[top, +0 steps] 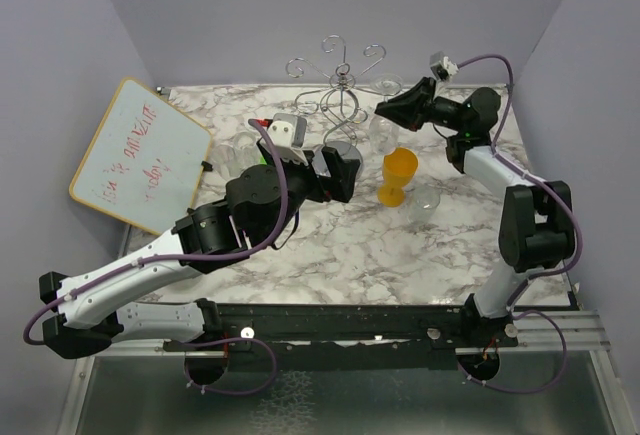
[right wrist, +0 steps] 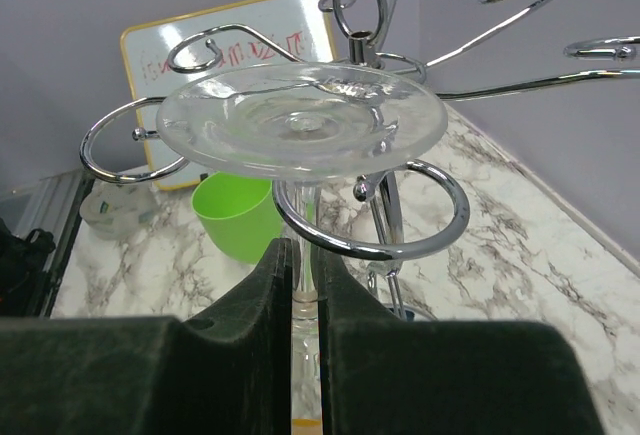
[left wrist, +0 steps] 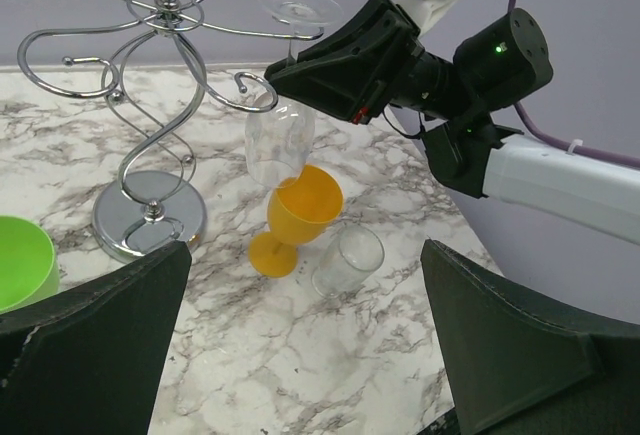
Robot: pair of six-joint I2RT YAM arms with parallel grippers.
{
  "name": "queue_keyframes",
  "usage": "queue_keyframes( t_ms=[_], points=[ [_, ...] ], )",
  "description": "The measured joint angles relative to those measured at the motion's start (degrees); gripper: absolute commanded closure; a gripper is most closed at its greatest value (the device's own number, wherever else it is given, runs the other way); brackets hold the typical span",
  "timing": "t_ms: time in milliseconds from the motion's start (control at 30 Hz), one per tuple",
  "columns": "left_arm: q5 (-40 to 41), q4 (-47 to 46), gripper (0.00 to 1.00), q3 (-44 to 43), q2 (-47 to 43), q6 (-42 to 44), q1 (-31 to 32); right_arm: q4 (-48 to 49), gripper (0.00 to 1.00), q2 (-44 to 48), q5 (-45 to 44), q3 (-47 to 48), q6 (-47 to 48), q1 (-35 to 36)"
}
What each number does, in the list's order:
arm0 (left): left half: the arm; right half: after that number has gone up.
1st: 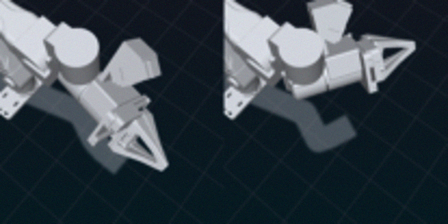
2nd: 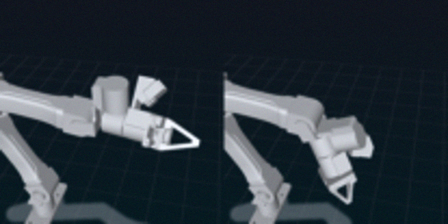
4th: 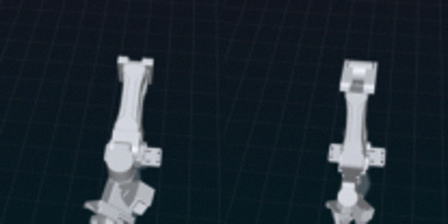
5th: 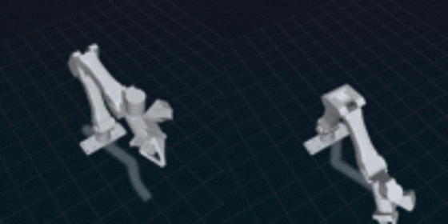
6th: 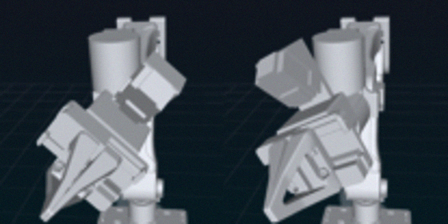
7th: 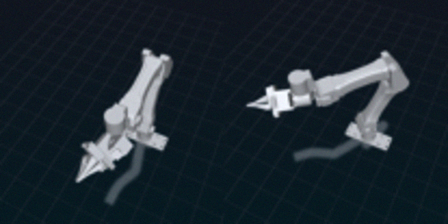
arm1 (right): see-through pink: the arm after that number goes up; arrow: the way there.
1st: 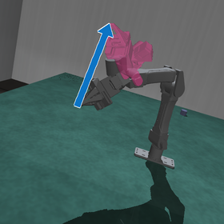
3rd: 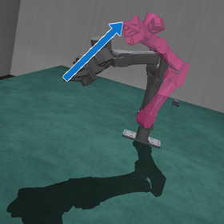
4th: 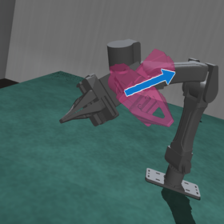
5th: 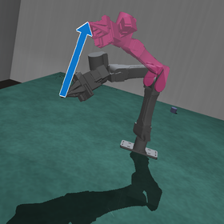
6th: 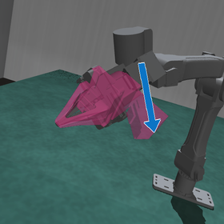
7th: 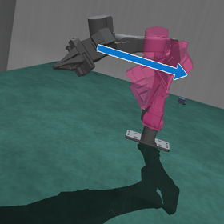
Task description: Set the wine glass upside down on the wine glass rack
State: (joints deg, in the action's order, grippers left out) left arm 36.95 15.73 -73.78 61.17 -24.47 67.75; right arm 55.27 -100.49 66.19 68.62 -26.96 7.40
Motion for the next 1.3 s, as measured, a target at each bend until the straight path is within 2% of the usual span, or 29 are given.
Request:
queue_keyframes(
  t_ms=[367, 633, 833, 1100, 1300],
  points=[
    [0.0, 0.0, 0.01, 0.7, -0.3, -0.2, 0.0, 0.4, 0.99, 4.2, -8.6, -5.3, 1.9, 0.0],
    [0.0, 0.0, 0.01, 1.1, -0.6, -0.2, 0.0, -0.9, 0.99, 4.5, -17.0, -6.3, 4.7, 0.0],
    [0.0, 0.0, 0.01, 1.2, -0.6, -0.2, 0.0, -2.2, 0.97, 4.5, -20.1, -6.3, 6.1, 0.0],
    [0.0, -0.2, 0.01, 1.2, -0.6, -0.2, 0.0, -8.9, 0.74, 4.2, -20.1, -4.5, 9.8, 0.0],
    [0.0, -0.2, 0.01, 1.2, -0.6, -0.2, 0.0, -9.7, 0.58, 4.2, -19.3, -4.9, 10.8, 0.0]
  ],
)
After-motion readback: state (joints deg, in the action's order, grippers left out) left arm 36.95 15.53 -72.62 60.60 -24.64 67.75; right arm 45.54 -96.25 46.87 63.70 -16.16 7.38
